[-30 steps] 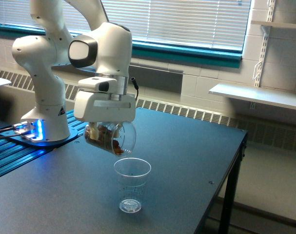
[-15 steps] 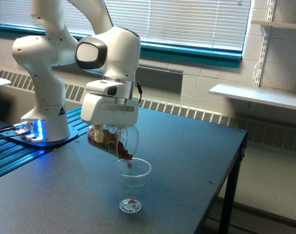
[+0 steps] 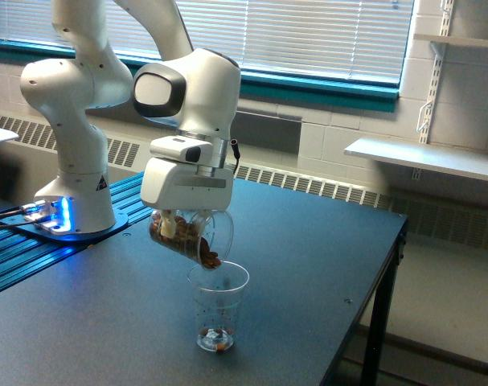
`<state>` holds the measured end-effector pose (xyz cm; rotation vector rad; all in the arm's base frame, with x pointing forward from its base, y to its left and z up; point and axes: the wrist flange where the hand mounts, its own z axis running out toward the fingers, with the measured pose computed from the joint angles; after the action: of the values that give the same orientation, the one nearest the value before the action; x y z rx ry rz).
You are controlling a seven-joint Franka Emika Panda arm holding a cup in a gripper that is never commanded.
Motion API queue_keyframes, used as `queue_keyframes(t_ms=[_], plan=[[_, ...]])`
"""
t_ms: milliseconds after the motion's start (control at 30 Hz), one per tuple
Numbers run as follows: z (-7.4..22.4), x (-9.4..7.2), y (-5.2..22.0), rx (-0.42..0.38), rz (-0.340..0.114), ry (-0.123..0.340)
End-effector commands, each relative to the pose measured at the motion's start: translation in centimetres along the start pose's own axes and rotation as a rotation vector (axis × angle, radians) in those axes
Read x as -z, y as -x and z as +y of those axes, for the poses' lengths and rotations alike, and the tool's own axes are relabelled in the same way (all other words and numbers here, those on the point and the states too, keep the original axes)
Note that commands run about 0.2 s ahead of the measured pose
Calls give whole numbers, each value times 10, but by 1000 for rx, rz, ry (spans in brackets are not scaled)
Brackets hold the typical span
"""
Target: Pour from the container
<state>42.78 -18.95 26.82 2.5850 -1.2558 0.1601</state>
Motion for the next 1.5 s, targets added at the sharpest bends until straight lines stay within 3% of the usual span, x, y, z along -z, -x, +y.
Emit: queue_keyframes(t_ms=[33, 400, 1167, 1500], plan=[[-9, 4, 0, 29, 3, 11], [-11, 4, -1, 51, 2, 27], [-5, 2, -10, 17, 5, 40], [-5, 2, -14, 30, 8, 68]])
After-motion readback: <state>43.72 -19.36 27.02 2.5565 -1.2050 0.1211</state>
